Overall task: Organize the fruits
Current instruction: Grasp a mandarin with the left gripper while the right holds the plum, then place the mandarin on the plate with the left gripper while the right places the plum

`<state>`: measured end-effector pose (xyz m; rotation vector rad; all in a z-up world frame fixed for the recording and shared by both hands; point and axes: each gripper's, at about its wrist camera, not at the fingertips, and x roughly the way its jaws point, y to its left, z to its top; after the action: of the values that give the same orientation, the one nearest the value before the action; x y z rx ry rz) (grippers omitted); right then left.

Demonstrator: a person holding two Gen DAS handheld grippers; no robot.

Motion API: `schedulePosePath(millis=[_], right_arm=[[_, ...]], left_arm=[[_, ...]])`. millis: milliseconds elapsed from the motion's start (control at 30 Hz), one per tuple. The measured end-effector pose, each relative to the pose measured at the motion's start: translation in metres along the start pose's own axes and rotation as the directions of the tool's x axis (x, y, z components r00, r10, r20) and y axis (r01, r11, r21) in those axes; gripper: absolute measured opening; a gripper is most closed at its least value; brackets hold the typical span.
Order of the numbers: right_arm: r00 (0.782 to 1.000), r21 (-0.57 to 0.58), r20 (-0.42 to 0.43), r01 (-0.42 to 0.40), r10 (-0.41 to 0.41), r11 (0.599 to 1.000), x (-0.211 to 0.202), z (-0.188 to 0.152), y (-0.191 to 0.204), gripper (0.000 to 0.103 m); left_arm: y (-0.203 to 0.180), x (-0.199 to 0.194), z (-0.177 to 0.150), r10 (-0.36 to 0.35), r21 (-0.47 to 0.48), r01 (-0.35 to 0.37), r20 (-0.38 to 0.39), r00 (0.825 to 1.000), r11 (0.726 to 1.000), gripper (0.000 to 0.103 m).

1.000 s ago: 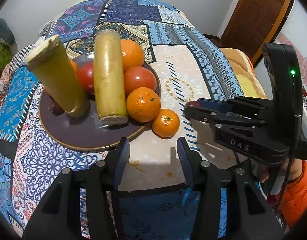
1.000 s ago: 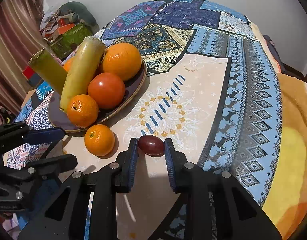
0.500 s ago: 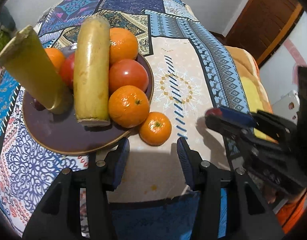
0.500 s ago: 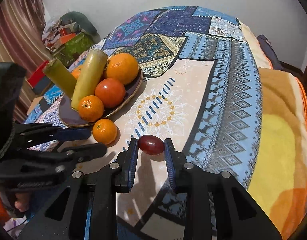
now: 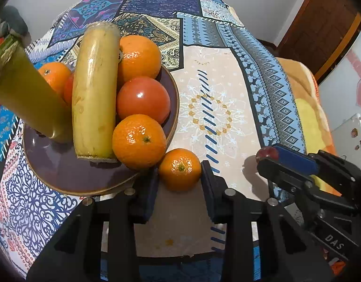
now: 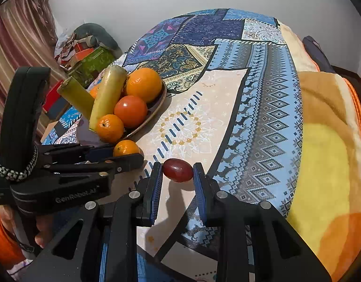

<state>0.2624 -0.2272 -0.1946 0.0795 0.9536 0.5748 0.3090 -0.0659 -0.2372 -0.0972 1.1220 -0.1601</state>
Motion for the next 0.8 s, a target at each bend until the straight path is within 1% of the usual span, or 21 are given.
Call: schedulePosePath(millis=[100, 167, 367, 567, 800], right_arm=[[1.000, 0.002, 0.004, 0.002, -0.002, 1.000, -0.002, 0.001, 0.001, 0.024], [1.000, -0.003, 0.006, 0.006, -0.006, 1.000, -0.004, 0.002, 0.004, 0.024], [1.000, -0.044, 0.014, 0.002, -0.002, 0.999, -0.009, 0.008, 0.025, 0.024], [0.999, -0.102, 0.022, -0.029, 0.032, 0.994, -0.008, 0.016, 0.065, 0.024], [0.999, -0.180, 0.002, -0.051, 0.052, 0.982, 0.012, 0.025, 0.114, 0.024]], left_arm=[[0.003, -0.007, -0.005, -0.007, 0.009, 0.007, 0.004, 1.000, 1.000, 0.035], [0.006, -0.014, -0.010, -0.029, 0.017, 0.029, 0.004, 1.000, 0.999, 0.035], [0.025, -0.045, -0.026, -0.027, 0.011, 0.027, 0.041, 0.999, 1.000, 0.035], [0.064, -0.077, -0.030, 0.021, -0.022, -0.019, 0.098, 0.995, 1.000, 0.035], [0.103, -0.091, -0.026, 0.050, -0.047, -0.044, 0.137, 0.989, 0.998, 0.035]])
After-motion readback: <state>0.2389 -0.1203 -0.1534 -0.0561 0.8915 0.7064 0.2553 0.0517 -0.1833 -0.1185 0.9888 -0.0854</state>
